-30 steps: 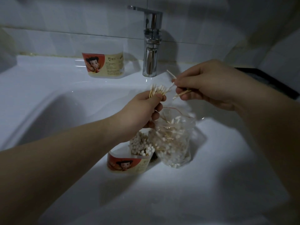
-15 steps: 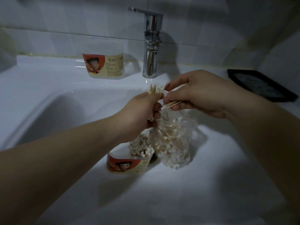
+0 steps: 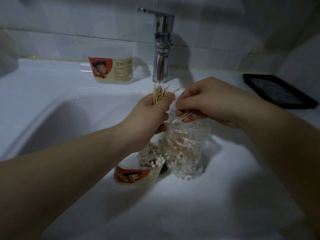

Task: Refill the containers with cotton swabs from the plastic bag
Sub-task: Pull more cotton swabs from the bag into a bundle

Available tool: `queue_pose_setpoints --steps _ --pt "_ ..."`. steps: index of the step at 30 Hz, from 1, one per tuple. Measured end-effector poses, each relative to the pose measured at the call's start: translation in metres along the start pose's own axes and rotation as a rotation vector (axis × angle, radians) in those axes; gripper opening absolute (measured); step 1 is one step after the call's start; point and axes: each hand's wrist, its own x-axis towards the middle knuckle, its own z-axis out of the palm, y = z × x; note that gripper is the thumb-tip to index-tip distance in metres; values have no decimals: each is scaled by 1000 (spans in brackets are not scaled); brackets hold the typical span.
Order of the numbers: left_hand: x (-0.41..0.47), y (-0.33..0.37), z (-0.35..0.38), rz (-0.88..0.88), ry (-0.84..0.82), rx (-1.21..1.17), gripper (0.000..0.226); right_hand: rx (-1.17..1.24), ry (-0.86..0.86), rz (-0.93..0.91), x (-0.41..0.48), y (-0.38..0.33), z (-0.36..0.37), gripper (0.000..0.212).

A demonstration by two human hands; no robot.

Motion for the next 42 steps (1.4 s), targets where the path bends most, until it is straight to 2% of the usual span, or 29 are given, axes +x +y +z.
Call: queue_pose_setpoints --steps 7,19,24,28,37,42 --pt "0 1 0 2 29 -28 17 -63 -58 34 -2 0 -2 6" --pt "2 0 -5 14 -49 24 8 -94 -11 -28 -1 -1 -6 2" --pt "3 -1 -6 -2 -43 47 12 -56 -28 -2 -1 0 -5 11" --pt "3 -1 -5 -4 -52 24 16 -120 -39 -30 -1 0 -7 7" --pt "4 2 -10 -6 -94 30 9 -28 -5 -24 -5 -3 -4 19" --pt "2 5 -9 -13 -111 -2 12 -60 -53 -41 -5 -3 -9 9"
